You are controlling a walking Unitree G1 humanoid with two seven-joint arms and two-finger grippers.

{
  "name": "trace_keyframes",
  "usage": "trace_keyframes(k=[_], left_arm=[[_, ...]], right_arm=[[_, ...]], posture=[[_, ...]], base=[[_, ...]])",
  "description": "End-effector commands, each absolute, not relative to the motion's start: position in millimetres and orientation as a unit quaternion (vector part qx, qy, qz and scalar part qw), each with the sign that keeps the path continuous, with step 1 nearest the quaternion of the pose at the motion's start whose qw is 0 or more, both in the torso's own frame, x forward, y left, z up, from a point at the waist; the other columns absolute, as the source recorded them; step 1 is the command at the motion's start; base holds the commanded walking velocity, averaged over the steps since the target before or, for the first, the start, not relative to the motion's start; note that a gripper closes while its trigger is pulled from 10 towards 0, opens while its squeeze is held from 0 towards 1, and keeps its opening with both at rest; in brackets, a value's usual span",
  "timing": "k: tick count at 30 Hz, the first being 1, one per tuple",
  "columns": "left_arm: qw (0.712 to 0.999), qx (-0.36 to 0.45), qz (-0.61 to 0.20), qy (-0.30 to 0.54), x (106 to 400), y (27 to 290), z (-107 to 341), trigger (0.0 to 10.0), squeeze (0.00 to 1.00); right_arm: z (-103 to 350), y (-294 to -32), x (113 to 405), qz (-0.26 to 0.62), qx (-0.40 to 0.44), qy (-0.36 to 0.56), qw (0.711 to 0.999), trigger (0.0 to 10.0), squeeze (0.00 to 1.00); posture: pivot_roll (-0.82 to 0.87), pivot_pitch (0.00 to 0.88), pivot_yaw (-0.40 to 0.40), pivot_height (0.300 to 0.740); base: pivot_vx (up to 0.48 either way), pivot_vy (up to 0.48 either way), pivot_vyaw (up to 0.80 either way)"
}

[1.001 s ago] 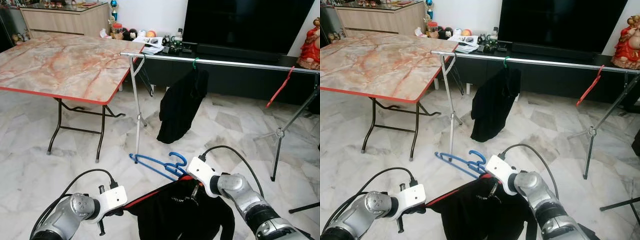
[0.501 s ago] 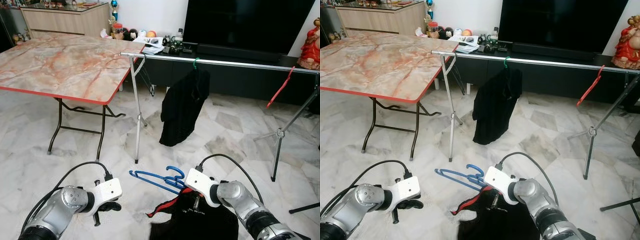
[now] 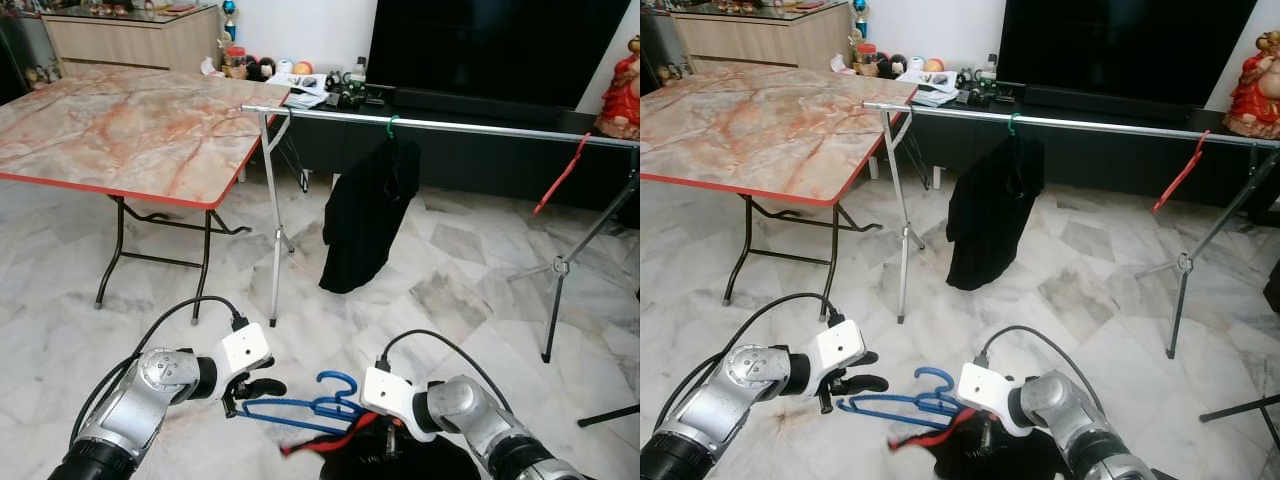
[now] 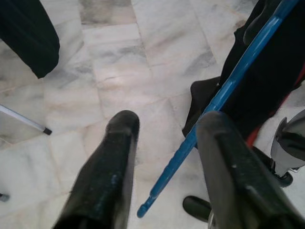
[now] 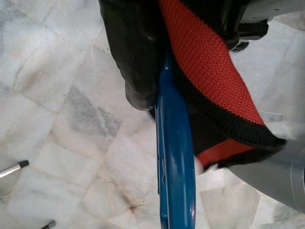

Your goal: Hang hanger

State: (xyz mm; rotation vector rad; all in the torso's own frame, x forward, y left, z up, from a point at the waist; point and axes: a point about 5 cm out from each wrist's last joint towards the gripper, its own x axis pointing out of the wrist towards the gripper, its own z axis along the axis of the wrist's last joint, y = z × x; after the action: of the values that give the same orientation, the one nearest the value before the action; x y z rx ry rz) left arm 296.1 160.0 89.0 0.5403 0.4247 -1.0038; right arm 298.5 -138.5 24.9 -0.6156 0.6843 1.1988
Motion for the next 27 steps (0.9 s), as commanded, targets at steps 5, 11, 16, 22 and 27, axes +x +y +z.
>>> trace_keyframes(k=[5, 11, 16, 22, 27], left_arm=[[0.795, 0.246, -0.511, 0.213, 286.3, 152.7, 90.8, 10.0, 0.0], [0.789, 0.284, -0.494, 0.23, 287.4, 157.6, 81.3, 10.0, 0.0], [0.781, 0.283, -0.503, 0.237, 286.0, 152.2, 79.1, 10.0, 0.0], [0.774, 0.291, -0.508, 0.241, 285.4, 147.3, 75.4, 10.0, 0.0], [0.767, 0.287, -0.517, 0.249, 283.2, 146.9, 74.8, 10.0, 0.0]], right_arm=[[27.6, -133.2, 301.7, 0.548, -0.286, 0.303, 0.725, 10.0, 0.0], [27.4, -129.2, 298.7, 0.569, -0.283, 0.297, 0.713, 10.0, 0.0], [29.0, -125.8, 296.6, 0.587, -0.271, 0.284, 0.708, 10.0, 0.0], [30.9, -120.2, 296.5, 0.597, -0.265, 0.271, 0.707, 10.0, 0.0], [31.0, -112.4, 296.2, 0.601, -0.269, 0.258, 0.707, 10.0, 0.0]], posture=[[0.23, 0.0, -0.073, 0.74], [0.23, 0.0, -0.076, 0.74], [0.22, 0.0, -0.073, 0.74], [0.22, 0.0, -0.071, 0.74], [0.22, 0.0, -0.067, 0.74]], base=[[0.0, 0.0, 0.0], [0.0, 0.0, 0.0], [0.0, 0.0, 0.0], [0.0, 0.0, 0.0], [0.0, 0.0, 0.0]])
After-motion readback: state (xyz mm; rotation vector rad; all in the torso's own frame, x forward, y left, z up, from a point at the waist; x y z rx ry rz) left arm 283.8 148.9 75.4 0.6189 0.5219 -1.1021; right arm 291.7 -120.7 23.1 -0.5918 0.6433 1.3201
